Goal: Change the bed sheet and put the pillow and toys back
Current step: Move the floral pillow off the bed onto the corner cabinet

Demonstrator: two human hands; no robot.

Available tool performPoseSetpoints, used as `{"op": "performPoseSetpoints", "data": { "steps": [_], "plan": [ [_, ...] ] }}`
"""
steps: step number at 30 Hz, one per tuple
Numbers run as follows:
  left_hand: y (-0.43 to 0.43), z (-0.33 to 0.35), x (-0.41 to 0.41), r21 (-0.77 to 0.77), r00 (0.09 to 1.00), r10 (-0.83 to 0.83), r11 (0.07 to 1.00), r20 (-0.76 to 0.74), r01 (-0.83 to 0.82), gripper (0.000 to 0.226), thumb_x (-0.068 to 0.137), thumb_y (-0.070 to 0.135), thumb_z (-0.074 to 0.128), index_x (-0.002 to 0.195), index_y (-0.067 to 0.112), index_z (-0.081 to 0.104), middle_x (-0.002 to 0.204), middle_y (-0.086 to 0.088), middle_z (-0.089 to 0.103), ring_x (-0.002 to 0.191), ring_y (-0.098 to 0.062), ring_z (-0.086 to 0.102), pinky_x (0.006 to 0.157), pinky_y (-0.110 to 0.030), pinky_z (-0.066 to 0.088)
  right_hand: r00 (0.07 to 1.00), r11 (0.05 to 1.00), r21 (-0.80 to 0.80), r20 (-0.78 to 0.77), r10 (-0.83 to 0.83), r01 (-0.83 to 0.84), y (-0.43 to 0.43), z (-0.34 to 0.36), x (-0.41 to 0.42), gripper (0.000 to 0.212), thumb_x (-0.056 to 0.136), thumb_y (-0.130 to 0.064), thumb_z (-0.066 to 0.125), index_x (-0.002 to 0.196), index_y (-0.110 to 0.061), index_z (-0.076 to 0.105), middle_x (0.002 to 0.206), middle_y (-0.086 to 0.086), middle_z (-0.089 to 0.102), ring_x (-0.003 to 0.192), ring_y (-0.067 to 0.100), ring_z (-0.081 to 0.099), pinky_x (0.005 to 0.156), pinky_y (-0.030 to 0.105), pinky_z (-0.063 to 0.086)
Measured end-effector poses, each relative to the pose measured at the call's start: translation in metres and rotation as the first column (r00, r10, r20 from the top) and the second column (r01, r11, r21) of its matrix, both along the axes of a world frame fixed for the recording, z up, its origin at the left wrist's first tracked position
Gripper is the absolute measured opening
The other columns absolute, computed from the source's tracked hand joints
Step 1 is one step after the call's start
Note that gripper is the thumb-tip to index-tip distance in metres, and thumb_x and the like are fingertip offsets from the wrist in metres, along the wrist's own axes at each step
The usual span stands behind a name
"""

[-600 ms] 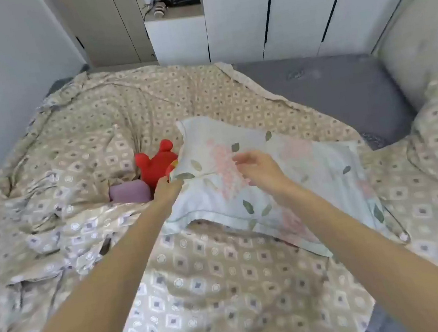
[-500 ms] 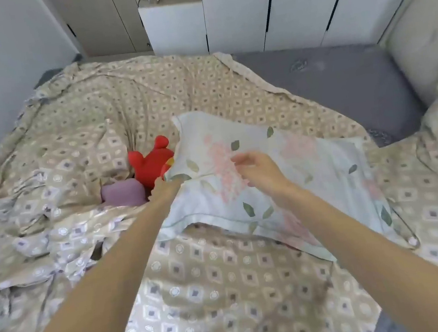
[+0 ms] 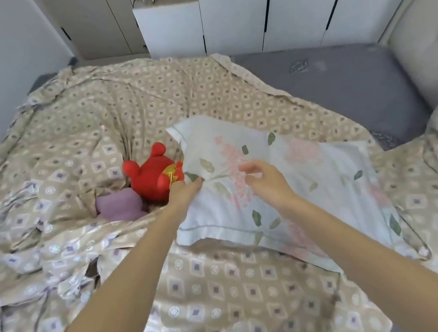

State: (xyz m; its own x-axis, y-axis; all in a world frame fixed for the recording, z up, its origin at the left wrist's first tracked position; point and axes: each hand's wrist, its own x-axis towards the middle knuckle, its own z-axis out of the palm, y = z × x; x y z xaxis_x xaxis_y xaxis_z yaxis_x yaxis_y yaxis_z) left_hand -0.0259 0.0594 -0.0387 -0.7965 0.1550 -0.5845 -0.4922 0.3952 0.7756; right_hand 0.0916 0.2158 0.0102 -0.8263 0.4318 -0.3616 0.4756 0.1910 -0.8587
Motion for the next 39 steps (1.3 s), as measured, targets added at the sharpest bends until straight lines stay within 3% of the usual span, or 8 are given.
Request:
{"op": "performPoseSetpoints", "data": {
  "steps": [6, 12, 16, 19, 22, 25, 28, 39],
  "plan": [
    [0.035, 0.073, 0.026, 0.145, 0.995, -0.098, 0.985, 0.014, 0.095, 0.011, 0.090, 0.022, 0.061, 0.085, 0.012, 0.060, 0.088, -0.009, 0.059, 0.082, -0.021, 0.057, 0.070, -0.030, 0.042, 0.998, 0.992, 0.122, 0.066, 0.013, -0.021, 0.014, 0.042, 0.039, 0.048, 0.089, -0.006, 0.053, 0.135, -0.018, 0.044, 0.140, 0.003, 0.041, 0.126, 0.021, 0.043, 0.094, 0.028, 0.040],
    [0.074, 0.163, 0.074, 0.485, 0.980, -0.191, 0.864, 0.061, 0.138, 0.010, 0.093, 0.020, 0.061, 0.094, 0.012, 0.067, 0.074, 0.000, 0.072, 0.068, -0.012, 0.068, 0.058, -0.025, 0.055, 0.964, 0.911, 0.385, 0.260, 0.049, -0.150, 0.029, 0.081, 0.096, 0.128, 0.060, -0.023, 0.087, 0.153, -0.022, -0.001, 0.150, 0.007, 0.024, 0.137, 0.032, 0.025, 0.107, 0.046, 0.035],
    [0.091, 0.227, 0.119, 0.641, 0.950, -0.312, 0.733, 0.018, 0.228, 0.021, 0.095, 0.019, 0.056, 0.107, 0.003, 0.063, 0.089, -0.007, 0.070, 0.077, -0.018, 0.068, 0.063, -0.028, 0.058, 0.963, 0.839, 0.543, 0.220, -0.153, 0.009, 0.032, 0.105, 0.147, 0.142, 0.056, -0.038, 0.088, 0.151, -0.019, -0.016, 0.158, 0.008, 0.006, 0.145, 0.030, 0.008, 0.114, 0.045, 0.024],
    [0.096, 0.267, 0.150, 0.720, 0.913, -0.408, 0.641, 0.029, 0.264, 0.031, 0.096, 0.021, 0.054, 0.120, 0.002, 0.059, 0.104, -0.014, 0.064, 0.092, -0.024, 0.063, 0.084, -0.036, 0.053, 0.949, 0.833, 0.523, 0.129, -0.287, 0.181, 0.029, 0.123, 0.182, 0.128, 0.057, -0.041, 0.087, 0.153, -0.013, 0.006, 0.155, 0.010, 0.017, 0.143, 0.030, 0.016, 0.113, 0.045, 0.026],
    [0.089, 0.299, 0.181, 0.788, 0.849, -0.529, 0.517, -0.013, 0.334, 0.022, 0.097, 0.021, 0.052, 0.105, 0.004, 0.064, 0.092, -0.010, 0.068, 0.083, -0.020, 0.068, 0.078, -0.032, 0.056, 0.885, 0.803, 0.382, -0.114, -0.451, 0.458, 0.012, 0.140, 0.214, 0.064, 0.072, -0.024, 0.079, 0.128, -0.011, 0.051, 0.123, 0.009, 0.059, 0.117, 0.031, 0.053, 0.088, 0.041, 0.046],
    [0.077, 0.322, 0.204, 0.824, 0.806, -0.588, 0.421, -0.071, 0.380, 0.020, 0.097, 0.022, 0.051, 0.099, 0.007, 0.065, 0.087, -0.006, 0.071, 0.081, -0.017, 0.070, 0.075, -0.029, 0.058, 0.775, 0.680, 0.379, -0.216, -0.594, 0.627, -0.005, 0.162, 0.243, 0.023, 0.083, -0.014, 0.061, 0.106, -0.010, 0.061, 0.094, 0.011, 0.067, 0.093, 0.033, 0.063, 0.065, 0.031, 0.039],
    [0.064, 0.339, 0.228, 0.855, 0.780, -0.615, 0.337, -0.117, 0.394, 0.021, 0.098, 0.023, 0.050, 0.101, 0.009, 0.064, 0.095, -0.006, 0.069, 0.095, -0.019, 0.066, 0.093, -0.034, 0.052, 0.722, 0.552, 0.506, -0.236, -0.650, 0.663, -0.020, 0.186, 0.279, 0.016, 0.089, -0.014, 0.052, 0.101, -0.007, 0.061, 0.096, 0.019, 0.067, 0.092, 0.037, 0.062, 0.064, 0.032, 0.037],
    [0.039, 0.358, 0.360, 0.874, 0.623, -0.773, 0.213, -0.122, 0.436, 0.022, 0.097, 0.024, 0.051, 0.100, 0.008, 0.066, 0.096, -0.007, 0.073, 0.095, -0.020, 0.068, 0.091, -0.037, 0.051, 0.451, 0.175, 0.673, -0.259, -0.854, 0.719, -0.080, 0.233, 0.445, 0.022, 0.084, -0.016, 0.049, 0.105, -0.016, 0.053, 0.104, 0.013, 0.065, 0.098, 0.039, 0.059, 0.068, 0.033, 0.034]
  ]
}}
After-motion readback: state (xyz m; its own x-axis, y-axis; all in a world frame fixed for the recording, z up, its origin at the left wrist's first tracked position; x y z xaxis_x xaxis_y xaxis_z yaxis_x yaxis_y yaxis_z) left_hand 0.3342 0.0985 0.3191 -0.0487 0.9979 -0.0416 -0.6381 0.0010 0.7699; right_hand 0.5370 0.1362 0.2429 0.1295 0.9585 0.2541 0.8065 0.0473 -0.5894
